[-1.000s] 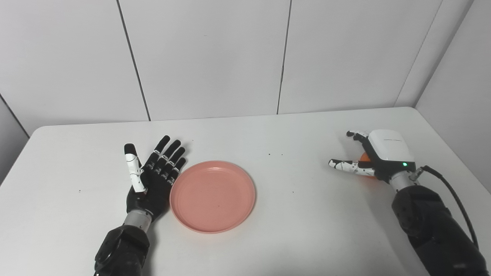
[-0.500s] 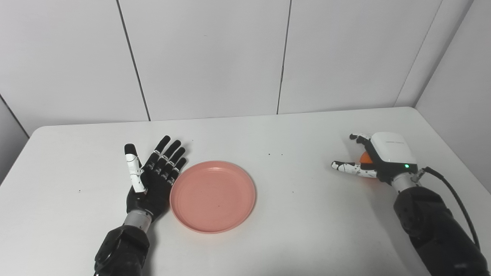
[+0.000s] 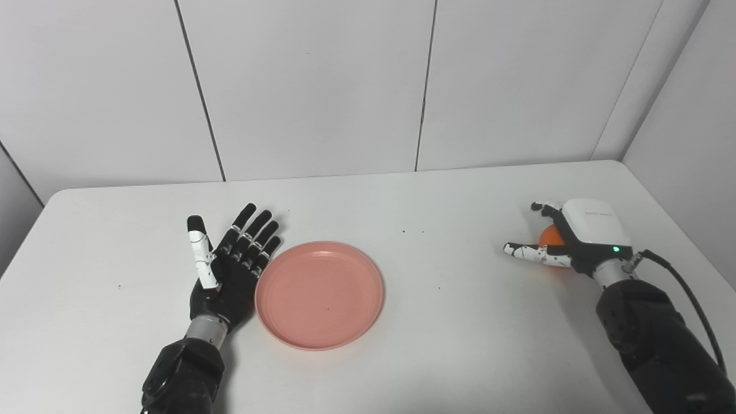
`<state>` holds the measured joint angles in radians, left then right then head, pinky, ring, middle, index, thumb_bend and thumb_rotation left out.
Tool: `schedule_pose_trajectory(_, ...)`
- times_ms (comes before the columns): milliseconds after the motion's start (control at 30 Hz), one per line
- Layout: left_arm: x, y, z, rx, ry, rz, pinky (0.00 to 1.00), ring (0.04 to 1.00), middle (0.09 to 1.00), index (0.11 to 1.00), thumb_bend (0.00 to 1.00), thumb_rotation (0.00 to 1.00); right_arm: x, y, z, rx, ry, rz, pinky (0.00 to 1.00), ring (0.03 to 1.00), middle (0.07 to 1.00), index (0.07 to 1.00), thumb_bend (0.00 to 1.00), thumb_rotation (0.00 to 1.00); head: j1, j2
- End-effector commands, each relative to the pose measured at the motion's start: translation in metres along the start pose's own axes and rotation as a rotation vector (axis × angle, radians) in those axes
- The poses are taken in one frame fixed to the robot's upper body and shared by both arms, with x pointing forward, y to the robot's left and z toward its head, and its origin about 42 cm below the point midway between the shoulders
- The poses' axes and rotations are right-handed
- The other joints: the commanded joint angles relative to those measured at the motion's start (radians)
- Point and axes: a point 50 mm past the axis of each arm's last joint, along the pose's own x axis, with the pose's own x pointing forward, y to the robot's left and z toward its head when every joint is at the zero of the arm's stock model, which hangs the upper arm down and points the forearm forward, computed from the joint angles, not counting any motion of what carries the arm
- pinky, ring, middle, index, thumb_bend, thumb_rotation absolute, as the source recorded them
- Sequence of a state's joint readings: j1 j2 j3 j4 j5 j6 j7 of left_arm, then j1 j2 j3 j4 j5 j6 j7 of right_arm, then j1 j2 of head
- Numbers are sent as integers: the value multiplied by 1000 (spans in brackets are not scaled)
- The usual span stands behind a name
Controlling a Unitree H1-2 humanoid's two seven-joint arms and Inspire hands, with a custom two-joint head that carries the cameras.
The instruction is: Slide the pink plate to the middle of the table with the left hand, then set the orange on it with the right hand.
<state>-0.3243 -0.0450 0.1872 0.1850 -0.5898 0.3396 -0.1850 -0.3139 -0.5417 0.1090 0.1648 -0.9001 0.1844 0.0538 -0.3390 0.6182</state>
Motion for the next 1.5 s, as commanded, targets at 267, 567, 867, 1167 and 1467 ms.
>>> schedule_pose_trajectory(267,-13,17,-21,6,110,89,970,893,835,854,896,900,9,-19,-7,-27,41,-61,741,750,769,783,874,913,4,2)
schedule_pose_trajectory(567,-13,17,-21,7,113,90,951,899,847,851,906,891,8,-5,-11,26,50,-38,586,686,739,760,863,840,3,3)
schedule_pose_trajectory(867,-14,17,-20,2,111,93,953,893,837,839,903,892,8,10,-20,49,81,-24,449,557,635,622,846,806,5,10)
schedule_pose_trajectory(1167,-15,17,-20,-2,113,90,949,893,844,841,898,889,8,25,-26,19,79,-33,186,251,334,367,792,690,6,14)
schedule_pose_trajectory(1467,-15,16,-19,3,114,92,943,893,838,836,903,888,6,32,-24,-24,54,-17,169,244,303,351,674,668,8,17)
